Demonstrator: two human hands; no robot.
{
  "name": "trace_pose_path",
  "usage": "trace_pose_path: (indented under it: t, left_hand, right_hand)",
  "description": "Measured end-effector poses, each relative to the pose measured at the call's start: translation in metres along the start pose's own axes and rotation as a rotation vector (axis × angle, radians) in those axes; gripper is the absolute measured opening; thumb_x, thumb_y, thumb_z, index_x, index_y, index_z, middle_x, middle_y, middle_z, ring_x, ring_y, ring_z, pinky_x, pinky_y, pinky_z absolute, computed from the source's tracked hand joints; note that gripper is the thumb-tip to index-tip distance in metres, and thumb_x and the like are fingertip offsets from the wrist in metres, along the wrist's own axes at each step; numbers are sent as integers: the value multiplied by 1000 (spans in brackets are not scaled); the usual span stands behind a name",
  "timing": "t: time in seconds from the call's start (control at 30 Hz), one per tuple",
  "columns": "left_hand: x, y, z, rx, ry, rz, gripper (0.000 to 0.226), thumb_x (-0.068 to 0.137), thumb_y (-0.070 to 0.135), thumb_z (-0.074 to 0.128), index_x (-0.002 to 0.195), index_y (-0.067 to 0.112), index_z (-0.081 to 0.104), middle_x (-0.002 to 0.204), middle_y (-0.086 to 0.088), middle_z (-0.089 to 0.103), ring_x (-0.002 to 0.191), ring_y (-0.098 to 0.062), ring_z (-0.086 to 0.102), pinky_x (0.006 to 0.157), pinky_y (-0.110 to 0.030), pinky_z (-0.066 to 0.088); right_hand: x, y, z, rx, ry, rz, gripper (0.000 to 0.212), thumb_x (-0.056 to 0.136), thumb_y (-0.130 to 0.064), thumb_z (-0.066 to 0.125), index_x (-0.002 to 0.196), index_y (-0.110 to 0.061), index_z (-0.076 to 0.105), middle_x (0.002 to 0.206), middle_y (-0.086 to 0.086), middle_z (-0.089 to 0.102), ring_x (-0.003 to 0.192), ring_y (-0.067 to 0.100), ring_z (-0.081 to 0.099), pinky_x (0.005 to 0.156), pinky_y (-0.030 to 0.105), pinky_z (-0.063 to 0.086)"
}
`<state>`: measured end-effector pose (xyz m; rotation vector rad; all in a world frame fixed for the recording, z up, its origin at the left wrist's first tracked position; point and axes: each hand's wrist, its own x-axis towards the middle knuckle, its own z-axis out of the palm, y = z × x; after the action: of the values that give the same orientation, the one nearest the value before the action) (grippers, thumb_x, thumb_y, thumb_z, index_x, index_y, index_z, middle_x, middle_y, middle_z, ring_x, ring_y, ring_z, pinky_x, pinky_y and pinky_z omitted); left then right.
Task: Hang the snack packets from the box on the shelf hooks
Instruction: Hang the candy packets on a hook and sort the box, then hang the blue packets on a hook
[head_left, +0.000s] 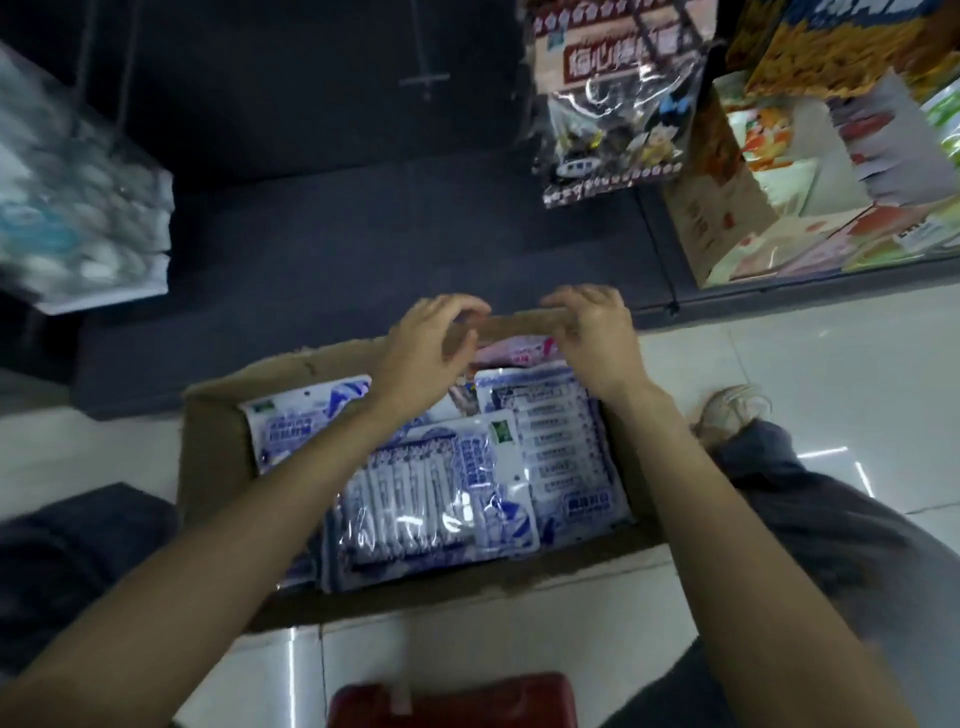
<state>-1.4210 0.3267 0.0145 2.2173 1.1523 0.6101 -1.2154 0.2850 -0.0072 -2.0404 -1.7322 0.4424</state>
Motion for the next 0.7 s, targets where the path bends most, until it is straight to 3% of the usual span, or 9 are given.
trace_pose_path:
  t: [0.1, 0.2, 0.3, 0.4, 0.47, 0.57, 0.7]
  left_hand:
    - [-54, -45, -9, 100, -344, -231, 41, 89, 20, 63, 128, 15, 54, 126, -5, 60, 111, -24, 56, 80, -23, 36]
    - [-99, -85, -14, 194, -566, -448, 66, 88, 35, 65, 144, 18, 35, 140, -12, 44, 124, -30, 44, 96, -33, 38]
    - [-132, -106, -14, 269, -623, -496, 81, 87, 42, 64, 151, 25, 17, 150, -12, 30, 132, -33, 35, 106, -43, 34]
    - [-149, -114, -12, 319, -616, -490, 88, 86, 46, 64, 152, 24, 9, 156, -7, 18, 140, -31, 22, 112, -44, 26]
    - [-153, -117, -10, 308, -647, -527, 94, 84, 48, 64, 153, 23, 5, 159, -5, 9, 144, -29, 11, 114, -47, 22]
    - [-153, -120, -8, 377, -679, -512, 99, 82, 52, 65, 152, 23, 1, 158, -5, 8, 143, -28, 7, 114, -48, 18]
    - [-155, -125, -8, 456, -636, -472, 99, 78, 56, 66, 152, 26, 7, 152, -7, 18, 140, -28, 15, 113, -48, 15]
  right_hand:
    - [-42, -18, 42, -59, -235, -9, 32, 88, -21, 56, 119, -14, 64, 117, 13, 65, 110, 37, 54, 93, 45, 45]
    - [-72, -35, 79, -82, -494, 143, 49, 93, -26, 58, 139, -18, 44, 142, 13, 42, 121, 37, 46, 99, 50, 40]
    - [-94, -44, 104, 64, -579, 512, 72, 92, -30, 60, 150, -24, 17, 155, 16, 11, 134, 42, 30, 104, 54, 36]
    - [-112, -59, 120, 104, -543, 725, 80, 91, -27, 62, 151, -20, 9, 148, 24, 18, 132, 44, 27, 102, 50, 37]
    - [-121, -67, 126, 74, -493, 756, 80, 91, -22, 63, 150, -21, 10, 142, 25, 25, 131, 42, 28, 98, 47, 39]
    - [-123, -63, 123, 185, -339, 841, 62, 91, -6, 57, 144, -13, 25, 129, 24, 46, 115, 35, 50, 85, 40, 49]
    - [-126, -50, 111, 89, -496, 754, 25, 91, -11, 57, 115, -3, 58, 110, 14, 64, 99, 30, 61, 72, 28, 43]
